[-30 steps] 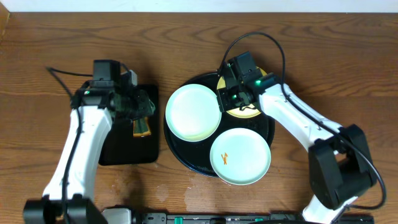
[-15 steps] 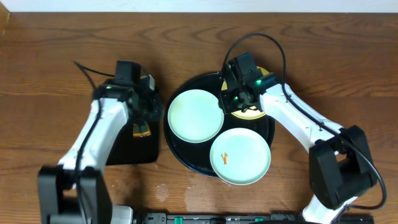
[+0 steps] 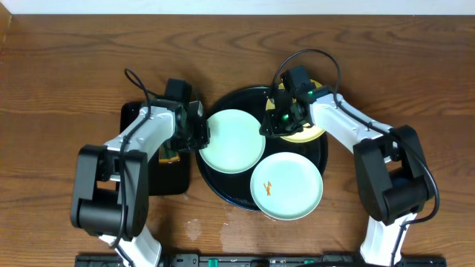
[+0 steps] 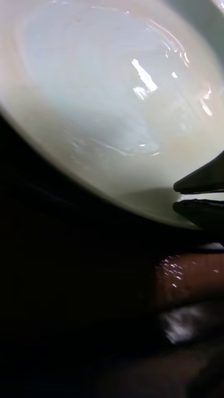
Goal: Clean dirty plates on tray and stack at the side
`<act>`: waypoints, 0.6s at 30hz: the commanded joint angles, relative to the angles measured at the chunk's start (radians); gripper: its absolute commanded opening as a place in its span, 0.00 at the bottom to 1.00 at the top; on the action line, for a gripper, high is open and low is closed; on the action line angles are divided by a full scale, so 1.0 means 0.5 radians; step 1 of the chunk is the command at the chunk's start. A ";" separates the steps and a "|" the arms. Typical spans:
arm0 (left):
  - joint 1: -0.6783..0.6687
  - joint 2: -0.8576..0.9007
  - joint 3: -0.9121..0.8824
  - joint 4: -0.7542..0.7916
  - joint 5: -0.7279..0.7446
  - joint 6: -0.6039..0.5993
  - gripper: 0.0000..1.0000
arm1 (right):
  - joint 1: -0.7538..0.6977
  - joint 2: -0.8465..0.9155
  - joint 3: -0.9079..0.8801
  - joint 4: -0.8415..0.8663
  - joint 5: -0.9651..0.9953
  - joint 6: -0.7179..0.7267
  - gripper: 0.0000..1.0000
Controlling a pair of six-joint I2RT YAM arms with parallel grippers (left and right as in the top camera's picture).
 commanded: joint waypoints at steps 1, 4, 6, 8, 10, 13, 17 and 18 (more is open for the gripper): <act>-0.005 0.072 -0.012 0.031 -0.002 0.005 0.08 | 0.012 0.075 0.024 0.014 -0.071 0.018 0.27; -0.004 0.090 -0.012 0.037 -0.002 0.005 0.08 | 0.021 0.123 0.024 0.033 -0.089 0.047 0.25; -0.004 0.090 -0.012 0.039 -0.003 0.006 0.08 | 0.022 0.141 0.024 0.068 -0.141 0.045 0.25; -0.004 0.090 -0.012 0.051 -0.020 0.014 0.08 | 0.022 0.152 0.024 0.114 -0.228 0.024 0.24; -0.004 0.090 -0.012 0.053 -0.061 0.024 0.07 | 0.024 0.157 0.024 0.163 -0.365 -0.044 0.24; -0.005 0.091 -0.012 0.052 -0.063 0.035 0.08 | 0.043 0.158 0.024 0.211 -0.550 -0.158 0.24; -0.005 0.091 -0.012 0.054 -0.063 0.035 0.08 | 0.070 0.158 0.024 0.224 -0.632 -0.166 0.23; -0.005 0.091 -0.012 0.056 -0.063 0.035 0.08 | 0.076 0.157 0.024 0.225 -0.632 -0.166 0.22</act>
